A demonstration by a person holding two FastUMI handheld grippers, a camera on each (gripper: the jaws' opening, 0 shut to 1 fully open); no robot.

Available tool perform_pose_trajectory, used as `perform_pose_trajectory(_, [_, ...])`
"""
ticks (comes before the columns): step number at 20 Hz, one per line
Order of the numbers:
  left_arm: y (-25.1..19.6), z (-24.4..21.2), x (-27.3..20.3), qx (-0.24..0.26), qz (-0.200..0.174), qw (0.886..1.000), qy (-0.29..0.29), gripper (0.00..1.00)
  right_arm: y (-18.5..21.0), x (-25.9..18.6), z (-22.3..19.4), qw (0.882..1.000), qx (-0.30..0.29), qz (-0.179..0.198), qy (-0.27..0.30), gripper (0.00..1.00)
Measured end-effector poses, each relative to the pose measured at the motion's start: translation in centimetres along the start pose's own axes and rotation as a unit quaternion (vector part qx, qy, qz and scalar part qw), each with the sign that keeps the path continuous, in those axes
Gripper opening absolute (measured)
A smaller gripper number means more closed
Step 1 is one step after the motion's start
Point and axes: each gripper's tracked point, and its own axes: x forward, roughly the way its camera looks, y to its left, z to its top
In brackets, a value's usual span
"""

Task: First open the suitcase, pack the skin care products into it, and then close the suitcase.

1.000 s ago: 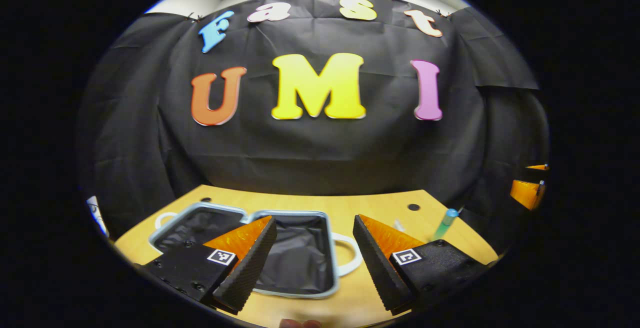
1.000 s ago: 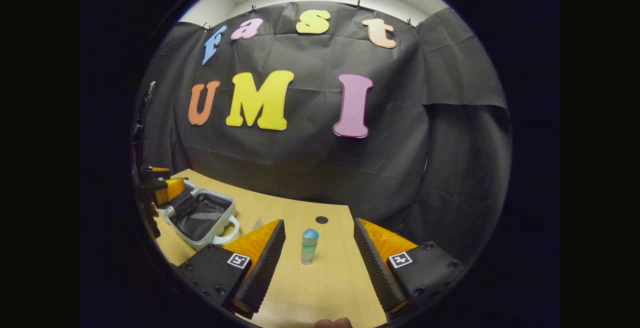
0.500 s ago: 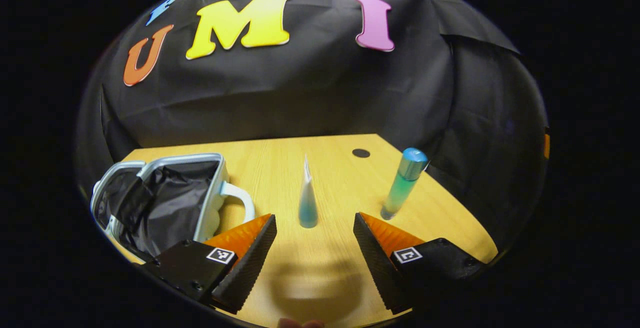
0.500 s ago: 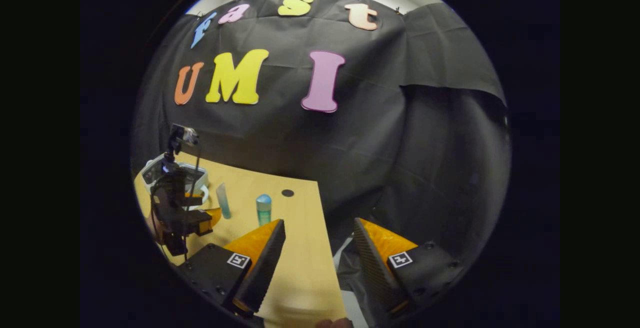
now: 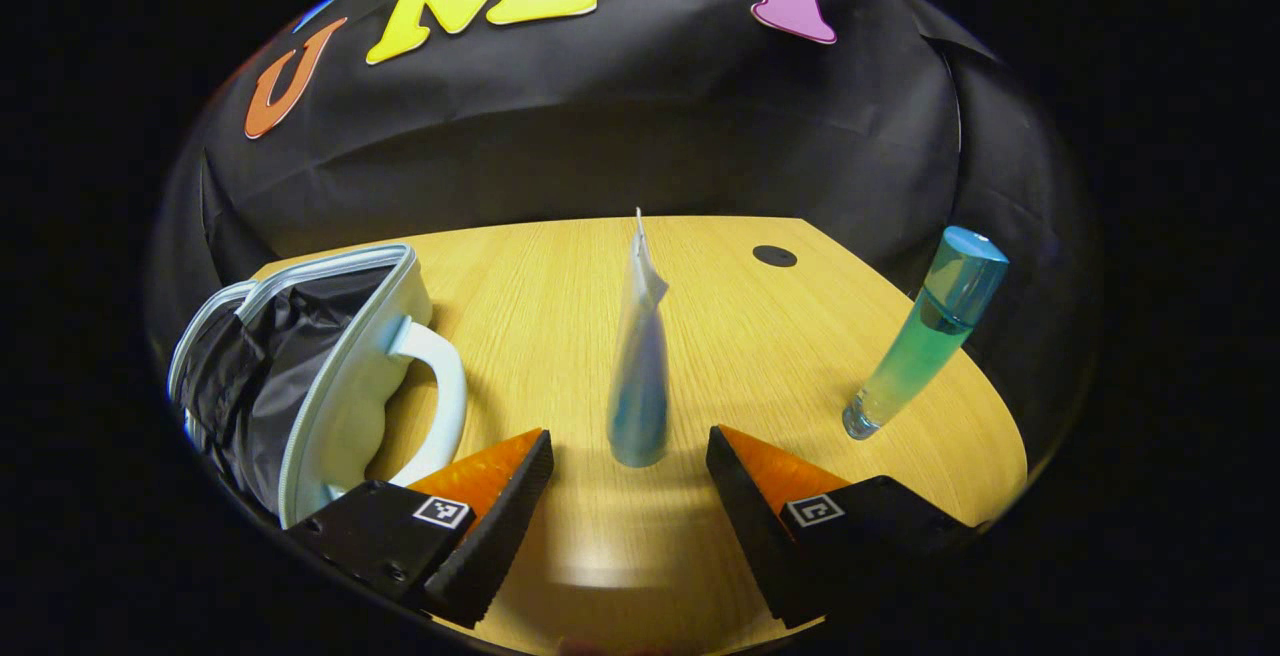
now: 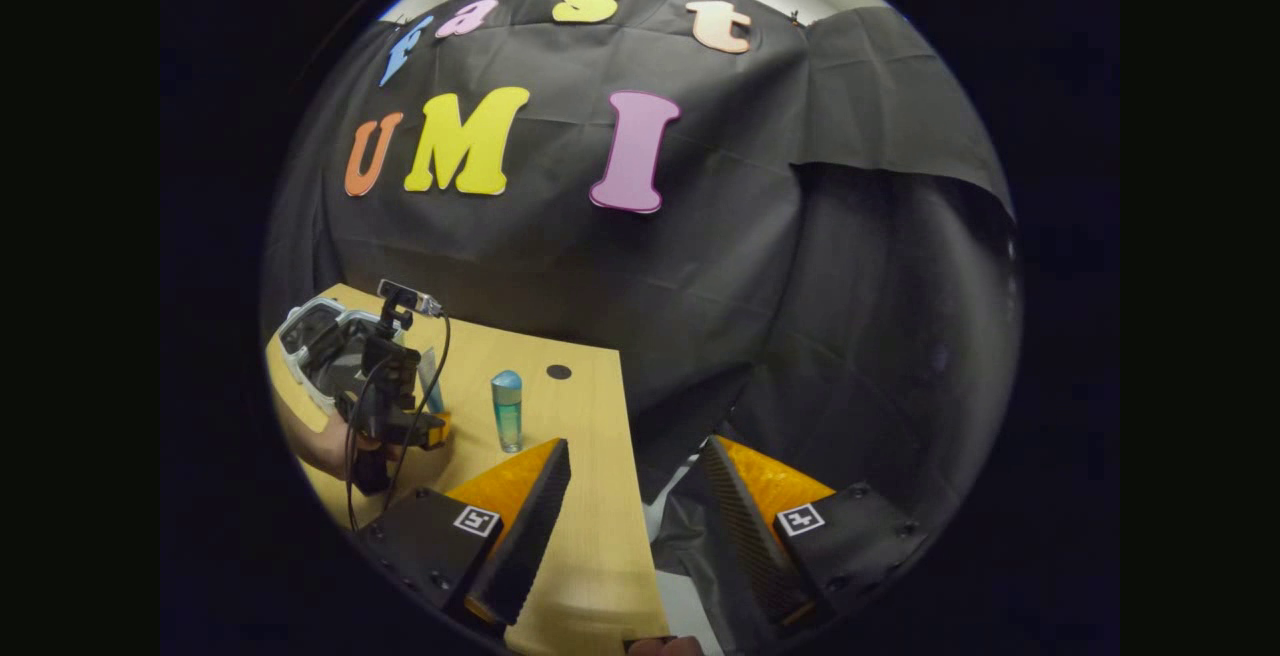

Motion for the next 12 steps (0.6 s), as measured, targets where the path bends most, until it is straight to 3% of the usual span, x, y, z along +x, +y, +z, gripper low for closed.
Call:
perform_pose_trajectory(3, [0.1,0.5,0.9,-0.002,-0.003,1.000,0.003,0.98,0.2,0.0,0.3,1.000,0.003,-0.004,0.000,0.83])
perform_pose_trajectory(4, [-0.1,0.8,1.3,-0.003,-0.006,1.000,0.002,0.87,0.4,-0.1,0.3,1.000,0.003,-0.003,0.001,0.83])
perform_pose_trajectory(5, [-0.2,1.0,1.5,-0.005,-0.010,1.000,0.005,0.89,0.7,-0.2,0.4,1.000,0.002,-0.001,0.002,0.83])
perform_pose_trajectory(6, [-0.3,1.0,1.8,-0.005,-0.010,1.000,0.009,0.85,1.0,-0.3,0.3,1.000,0.001,0.002,0.003,0.82])
perform_pose_trajectory(7, [-0.2,0.9,2.1,-0.001,-0.005,1.000,0.014,0.72,1.3,-0.2,0.3,1.000,0.000,0.004,0.004,0.82])
perform_pose_trajectory(8, [0.0,1.0,2.1,0.005,-0.002,1.000,0.016,0.50,1.5,-0.1,0.3,1.000,0.001,0.006,0.005,0.82])
perform_pose_trajectory(12, [0.0,1.0,1.8,0.011,-0.021,0.999,0.023,0.41,2.6,0.6,0.0,1.000,0.010,0.021,0.011,0.82])
